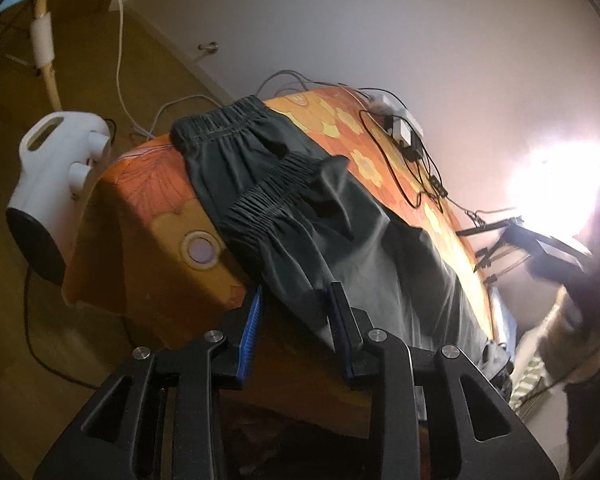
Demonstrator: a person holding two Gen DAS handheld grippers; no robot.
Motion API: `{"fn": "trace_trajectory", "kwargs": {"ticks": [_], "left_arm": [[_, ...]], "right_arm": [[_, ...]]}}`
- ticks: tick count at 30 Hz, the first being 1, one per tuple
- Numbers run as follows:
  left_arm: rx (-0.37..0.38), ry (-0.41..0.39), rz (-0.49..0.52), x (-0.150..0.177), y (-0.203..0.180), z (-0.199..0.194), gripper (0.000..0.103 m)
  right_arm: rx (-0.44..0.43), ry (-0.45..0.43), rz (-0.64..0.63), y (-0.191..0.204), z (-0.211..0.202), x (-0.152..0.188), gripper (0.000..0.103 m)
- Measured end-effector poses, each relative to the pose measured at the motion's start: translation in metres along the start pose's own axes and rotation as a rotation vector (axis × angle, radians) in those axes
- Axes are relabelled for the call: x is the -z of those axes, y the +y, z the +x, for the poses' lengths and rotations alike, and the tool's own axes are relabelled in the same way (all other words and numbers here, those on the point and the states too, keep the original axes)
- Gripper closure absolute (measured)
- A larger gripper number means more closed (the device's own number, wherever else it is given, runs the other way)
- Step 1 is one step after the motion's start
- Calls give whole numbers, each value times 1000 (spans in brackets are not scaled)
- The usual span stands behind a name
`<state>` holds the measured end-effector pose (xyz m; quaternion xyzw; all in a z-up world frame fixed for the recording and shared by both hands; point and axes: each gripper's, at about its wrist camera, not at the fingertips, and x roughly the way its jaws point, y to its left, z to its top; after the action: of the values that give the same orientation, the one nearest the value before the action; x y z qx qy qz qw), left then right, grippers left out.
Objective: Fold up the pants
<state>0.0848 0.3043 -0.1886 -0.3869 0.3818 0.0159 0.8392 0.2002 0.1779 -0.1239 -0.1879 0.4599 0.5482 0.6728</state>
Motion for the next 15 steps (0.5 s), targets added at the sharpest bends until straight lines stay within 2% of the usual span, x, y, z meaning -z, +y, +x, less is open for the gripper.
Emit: {"fn": "trace_trajectory", "kwargs": {"ticks": [4, 8, 12, 15], "left_arm": [[9, 0, -37, -5, 9, 2, 72], [1, -5, -21, -8, 8, 5, 72], [9, -20, -3, -9, 4, 8, 72], [-32, -33, 52, -9, -3, 11, 75]], "right_arm": [[-4, 19, 56, -13, 49, -33, 59], [7, 84, 68, -21, 97, -52, 59], [53, 124, 56, -29, 125, -64, 59], [36, 148, 93, -44, 138, -69, 58]]}}
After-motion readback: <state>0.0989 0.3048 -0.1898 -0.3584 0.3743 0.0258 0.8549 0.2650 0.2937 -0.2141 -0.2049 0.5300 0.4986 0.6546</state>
